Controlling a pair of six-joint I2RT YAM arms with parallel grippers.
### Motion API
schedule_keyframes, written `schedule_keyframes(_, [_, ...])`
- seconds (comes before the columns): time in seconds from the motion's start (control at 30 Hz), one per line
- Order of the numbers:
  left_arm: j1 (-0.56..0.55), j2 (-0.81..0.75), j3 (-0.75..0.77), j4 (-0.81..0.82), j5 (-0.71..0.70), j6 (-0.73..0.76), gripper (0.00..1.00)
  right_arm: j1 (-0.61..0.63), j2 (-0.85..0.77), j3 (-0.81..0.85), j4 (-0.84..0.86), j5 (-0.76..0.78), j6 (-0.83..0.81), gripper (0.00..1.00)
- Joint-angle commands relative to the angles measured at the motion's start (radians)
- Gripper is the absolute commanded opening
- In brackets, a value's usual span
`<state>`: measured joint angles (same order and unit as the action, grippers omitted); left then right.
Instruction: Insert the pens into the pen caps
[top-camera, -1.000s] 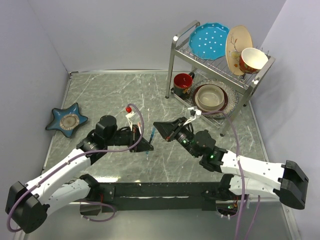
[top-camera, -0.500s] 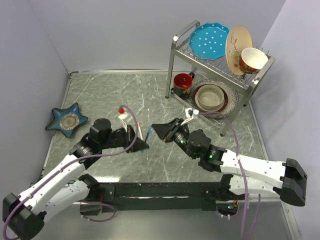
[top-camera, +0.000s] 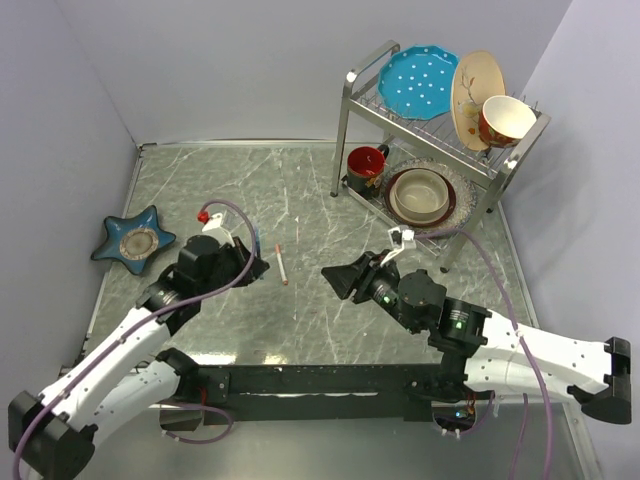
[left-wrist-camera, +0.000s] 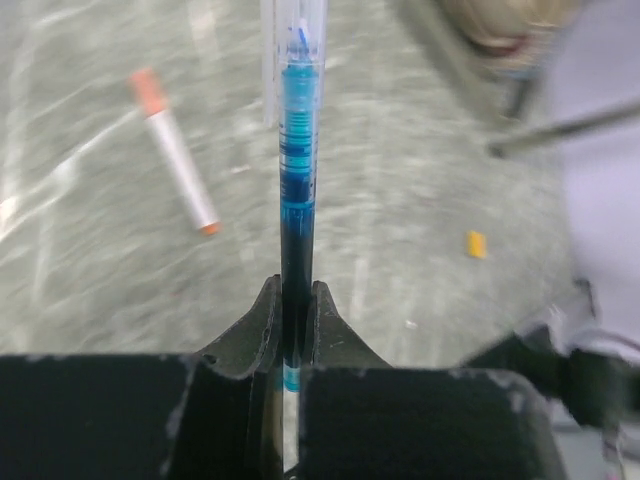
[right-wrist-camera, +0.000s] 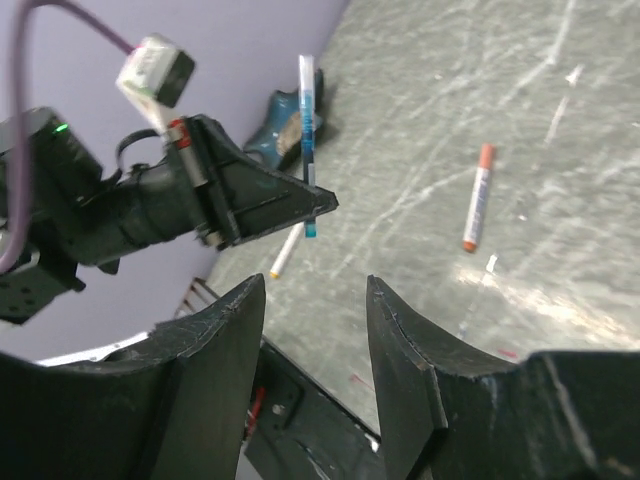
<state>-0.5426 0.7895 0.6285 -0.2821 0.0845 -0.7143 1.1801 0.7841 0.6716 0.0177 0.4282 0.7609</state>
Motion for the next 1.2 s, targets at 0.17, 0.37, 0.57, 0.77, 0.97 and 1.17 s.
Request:
schedule_keyframes(0.17, [0.001,0.235,-0.027,-0.062,-0.192,-0.162,0.01,0.0,-0.066,0.02,-0.176,0.057,0.038,0.54])
schedule_keyframes(0.37, [0.001,0.381,-0.078,0.023,-0.22,-0.182,0.01,0.0,-0.109,0.0,-0.213,0.035,0.051,0.54])
schedule_keyframes(0.57, [0.001,0.471,-0.11,0.135,-0.135,-0.203,0.09,0.0,-0.166,-0.033,-0.252,0.05,0.063,0.53])
schedule_keyframes(0.77, [-0.003,0.496,-0.118,0.107,-0.146,-0.221,0.25,0.0,-0.195,-0.038,-0.297,0.079,0.055,0.52])
schedule_keyframes(0.97, [-0.005,0.409,-0.096,0.032,-0.166,-0.226,0.59,0.0,-0.183,-0.049,-0.36,0.135,0.083,0.52])
schedule_keyframes(1.17, [-0.005,0.216,-0.029,-0.035,-0.166,-0.176,0.97,-0.019,-0.083,-0.027,-0.511,0.237,0.187,0.52])
